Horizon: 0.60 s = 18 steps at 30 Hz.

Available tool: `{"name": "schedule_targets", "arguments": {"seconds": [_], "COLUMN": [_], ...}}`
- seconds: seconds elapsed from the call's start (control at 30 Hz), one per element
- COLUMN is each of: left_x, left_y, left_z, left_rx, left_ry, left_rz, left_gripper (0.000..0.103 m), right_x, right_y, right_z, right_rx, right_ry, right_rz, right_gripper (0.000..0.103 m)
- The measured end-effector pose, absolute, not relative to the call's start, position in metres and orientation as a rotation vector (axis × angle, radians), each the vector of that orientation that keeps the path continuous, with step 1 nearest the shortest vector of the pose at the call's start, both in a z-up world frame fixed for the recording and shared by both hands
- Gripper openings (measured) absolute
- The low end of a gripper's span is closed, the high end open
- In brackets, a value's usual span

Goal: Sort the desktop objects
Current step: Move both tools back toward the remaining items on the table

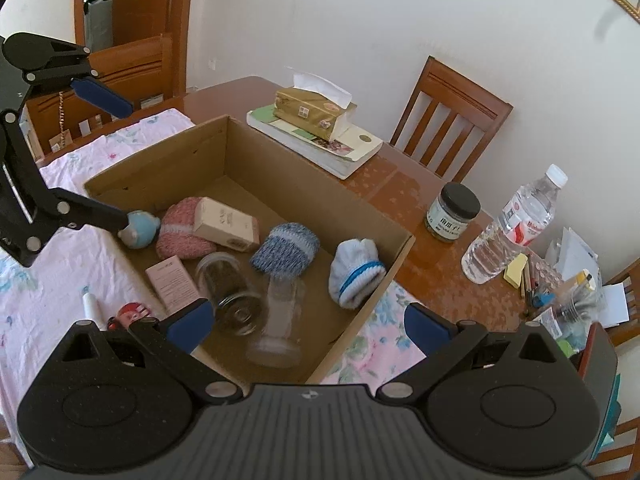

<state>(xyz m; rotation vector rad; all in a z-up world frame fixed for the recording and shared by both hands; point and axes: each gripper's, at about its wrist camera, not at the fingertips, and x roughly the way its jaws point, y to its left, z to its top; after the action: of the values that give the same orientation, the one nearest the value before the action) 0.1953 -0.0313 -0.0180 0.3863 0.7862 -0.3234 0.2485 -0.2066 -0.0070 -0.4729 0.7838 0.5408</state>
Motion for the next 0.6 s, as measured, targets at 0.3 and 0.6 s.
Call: {"name": "schedule_targets", "arguments": {"seconds": [0.3, 0.6], "left_x": [0.161, 0.134], "left_y": [-0.025, -0.021], "left_z": [-0.023, -0.049], "left_rx": [0.327, 0.296], "left_ry": [0.791, 0.828], "left_rz": [-0.318, -0.311], "left_gripper": [0.099, 0.102], "right_x": [0.209, 0.183], "right_y": [-0.211, -0.223], "right_z": [-0.009, -0.022], "right_rx": [-0.461, -0.365], "right_ry": [0.766, 0.795], "right_rz": [0.541, 0.52], "right_gripper": [0.103, 0.103]}}
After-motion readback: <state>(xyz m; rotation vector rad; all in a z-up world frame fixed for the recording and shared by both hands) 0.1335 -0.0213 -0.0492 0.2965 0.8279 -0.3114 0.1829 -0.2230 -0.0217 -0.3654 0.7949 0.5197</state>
